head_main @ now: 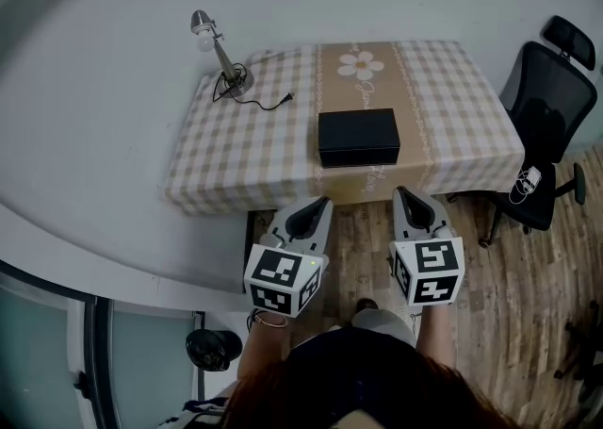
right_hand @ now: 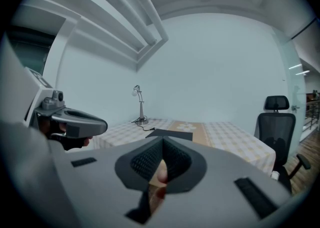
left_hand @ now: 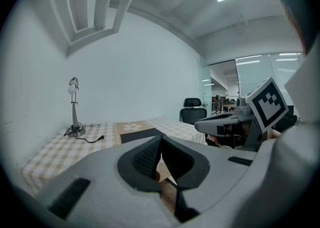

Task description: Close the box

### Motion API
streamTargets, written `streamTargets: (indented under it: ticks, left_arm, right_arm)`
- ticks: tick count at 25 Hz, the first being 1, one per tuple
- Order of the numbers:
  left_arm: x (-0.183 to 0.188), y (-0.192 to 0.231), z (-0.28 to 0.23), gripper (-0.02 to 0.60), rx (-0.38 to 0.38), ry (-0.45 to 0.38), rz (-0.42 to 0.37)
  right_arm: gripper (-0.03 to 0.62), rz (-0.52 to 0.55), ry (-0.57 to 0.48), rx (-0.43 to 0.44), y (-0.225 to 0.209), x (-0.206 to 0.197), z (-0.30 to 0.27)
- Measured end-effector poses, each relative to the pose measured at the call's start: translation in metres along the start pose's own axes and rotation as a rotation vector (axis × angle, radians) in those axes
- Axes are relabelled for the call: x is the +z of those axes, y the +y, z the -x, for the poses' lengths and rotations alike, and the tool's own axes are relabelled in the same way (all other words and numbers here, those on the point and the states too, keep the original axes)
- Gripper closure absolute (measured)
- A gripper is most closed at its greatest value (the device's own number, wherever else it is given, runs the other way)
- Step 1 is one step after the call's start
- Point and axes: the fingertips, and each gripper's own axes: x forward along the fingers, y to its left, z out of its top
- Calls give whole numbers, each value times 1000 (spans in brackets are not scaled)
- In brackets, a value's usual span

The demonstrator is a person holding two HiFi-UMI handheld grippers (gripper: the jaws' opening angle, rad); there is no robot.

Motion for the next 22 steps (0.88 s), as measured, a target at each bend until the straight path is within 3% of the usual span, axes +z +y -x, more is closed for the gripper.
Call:
streamTargets:
  ticks: [22]
  left_arm:
    - [-5, -17, 57, 554, 0, -42, 30]
  right_arm:
    - [577, 57, -2, 2, 40, 4, 52]
